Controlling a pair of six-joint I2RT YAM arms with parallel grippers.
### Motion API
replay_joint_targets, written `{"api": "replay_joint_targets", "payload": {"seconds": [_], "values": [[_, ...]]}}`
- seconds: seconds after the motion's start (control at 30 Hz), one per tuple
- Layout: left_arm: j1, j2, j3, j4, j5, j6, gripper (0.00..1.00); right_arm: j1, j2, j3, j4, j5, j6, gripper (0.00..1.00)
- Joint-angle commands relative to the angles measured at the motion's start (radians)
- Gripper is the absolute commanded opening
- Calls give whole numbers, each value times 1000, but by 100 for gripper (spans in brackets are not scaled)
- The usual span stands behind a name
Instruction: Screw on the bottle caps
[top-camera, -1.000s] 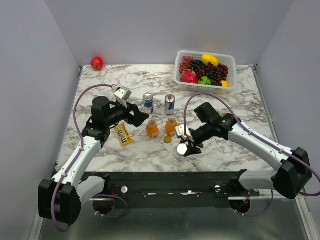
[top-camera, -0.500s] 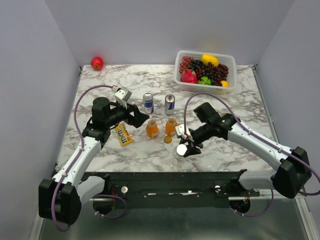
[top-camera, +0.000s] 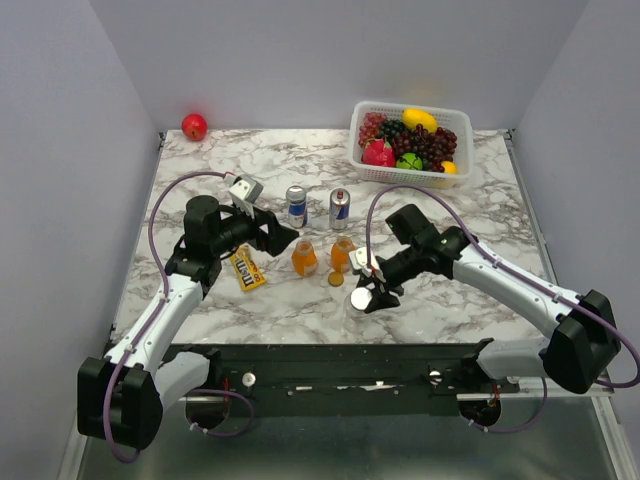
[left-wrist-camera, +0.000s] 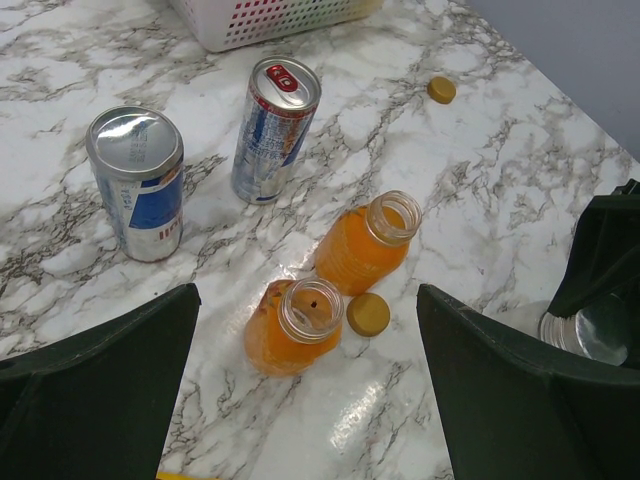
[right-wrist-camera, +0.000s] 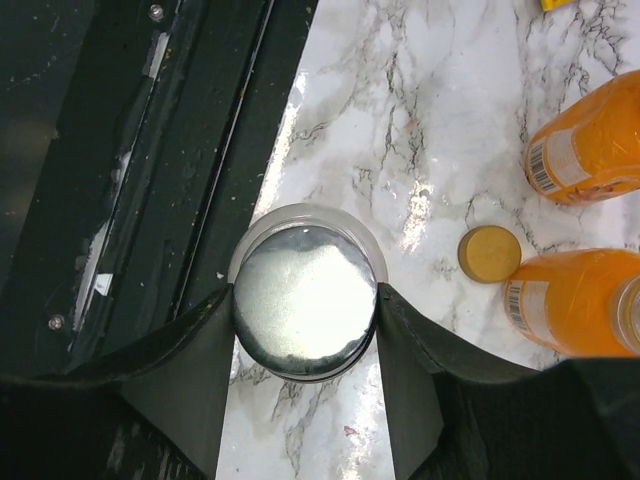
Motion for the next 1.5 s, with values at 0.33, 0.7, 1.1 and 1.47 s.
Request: {"api": "replay_joint_targets", "payload": {"seconds": [0.33,0.7,1.1,1.47], "values": [[6,3,-16,36,20,-5,99,-3,-2,-8,-53,-48,-49,51],[6,4,-22,44,20,-11,99,-3,10,-7,-19,-51,-29,55],[6,10,-24,53,22,-14,99,-1,-27,13,-56,-52,-33,53],[6,7,-25,52,24,-17,99,-1,-8,38,-57,-80,-30,53]]}}
